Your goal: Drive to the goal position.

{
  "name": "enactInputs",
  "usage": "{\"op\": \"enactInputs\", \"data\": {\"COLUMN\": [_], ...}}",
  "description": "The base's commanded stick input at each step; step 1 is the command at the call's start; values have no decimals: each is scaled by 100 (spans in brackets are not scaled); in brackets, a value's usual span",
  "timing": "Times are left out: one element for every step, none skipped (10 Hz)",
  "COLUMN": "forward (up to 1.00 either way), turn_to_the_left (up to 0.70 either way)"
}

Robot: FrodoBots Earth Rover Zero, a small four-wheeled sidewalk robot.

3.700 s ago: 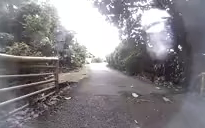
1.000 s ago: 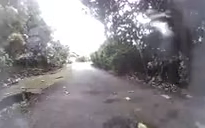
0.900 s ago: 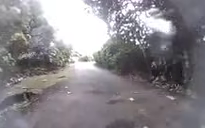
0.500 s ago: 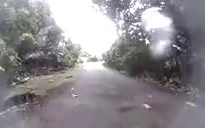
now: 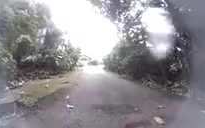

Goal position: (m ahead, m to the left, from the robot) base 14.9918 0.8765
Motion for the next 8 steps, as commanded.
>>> {"op": "enactInputs", "data": {"forward": [70, 70, 70, 70, 70, 70, 70, 70], "turn_to_the_left": [-26, -1, 0, 0, 0, 0, 0, 0]}}
